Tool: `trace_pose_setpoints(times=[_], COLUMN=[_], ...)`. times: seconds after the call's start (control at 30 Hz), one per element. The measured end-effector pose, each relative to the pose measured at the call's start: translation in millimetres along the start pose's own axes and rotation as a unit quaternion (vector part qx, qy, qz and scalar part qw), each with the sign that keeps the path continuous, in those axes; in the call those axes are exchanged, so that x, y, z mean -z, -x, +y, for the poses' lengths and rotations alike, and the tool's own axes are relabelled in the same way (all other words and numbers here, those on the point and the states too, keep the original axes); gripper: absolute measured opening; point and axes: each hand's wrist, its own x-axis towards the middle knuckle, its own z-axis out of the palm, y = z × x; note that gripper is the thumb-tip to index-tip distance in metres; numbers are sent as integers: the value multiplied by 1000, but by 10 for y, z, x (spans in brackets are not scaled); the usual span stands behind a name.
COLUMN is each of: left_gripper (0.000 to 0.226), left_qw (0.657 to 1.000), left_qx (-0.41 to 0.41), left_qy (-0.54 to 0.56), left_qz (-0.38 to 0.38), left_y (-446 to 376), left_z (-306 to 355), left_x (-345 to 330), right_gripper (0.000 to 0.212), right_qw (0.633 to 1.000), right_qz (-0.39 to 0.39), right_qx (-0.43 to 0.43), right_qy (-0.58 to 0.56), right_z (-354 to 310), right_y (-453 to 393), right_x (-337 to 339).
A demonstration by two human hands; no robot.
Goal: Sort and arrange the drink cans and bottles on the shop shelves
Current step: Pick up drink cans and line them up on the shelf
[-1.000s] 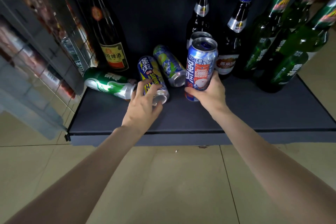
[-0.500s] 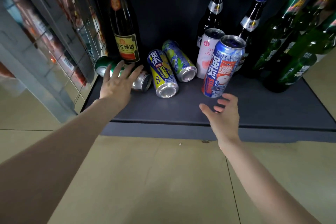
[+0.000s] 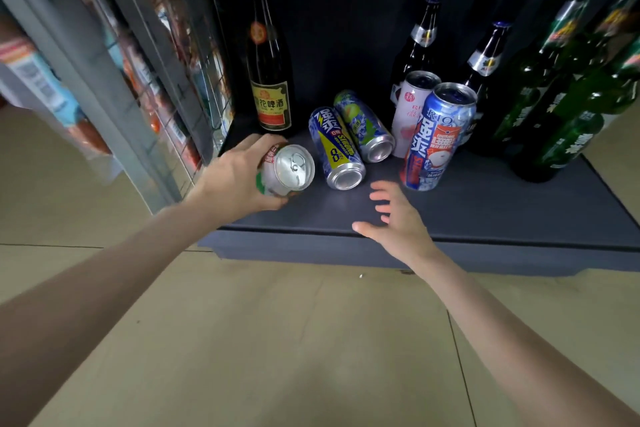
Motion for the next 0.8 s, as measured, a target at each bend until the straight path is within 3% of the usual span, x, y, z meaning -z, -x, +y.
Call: trace_pose_setpoints(times=[0.13,0.3,0.4,0.5,0.63,0.73,0.8], left_gripper=[69,70,68,57,66,55,57], left_qw=[985,953,938,917,917,924,957], left_qx=[50,0,-46,-76,-141,-156,-152], left_qy=[152,262,300,358,358,348,213], left_qz=[-65,-154,-167,-159,-106,26,125], left_y=[178,212,113,-64,-395,-724,-938], left_z=[354,953,1296,1570,1980,2103,2068], left_x=[486,1003,1352,1674,2061,2278,2301], right_gripper=[67,57,62,67,59,56,56], right_qw=[996,982,976,982,985,975,972], right_qz=[-86,-170,-198,-132,13,81,118], right_qx=[23,73,92,104,117,138,145], right_qy=[-19,-24,-17,-81,-128,-153,-144], right_z=[-426,-1215,-1590,-1878,-2251,-2523,-2670], right_y=[214,489,665,776,871,856,764], right_x=[226,679,897,1050,1420,1818,2061])
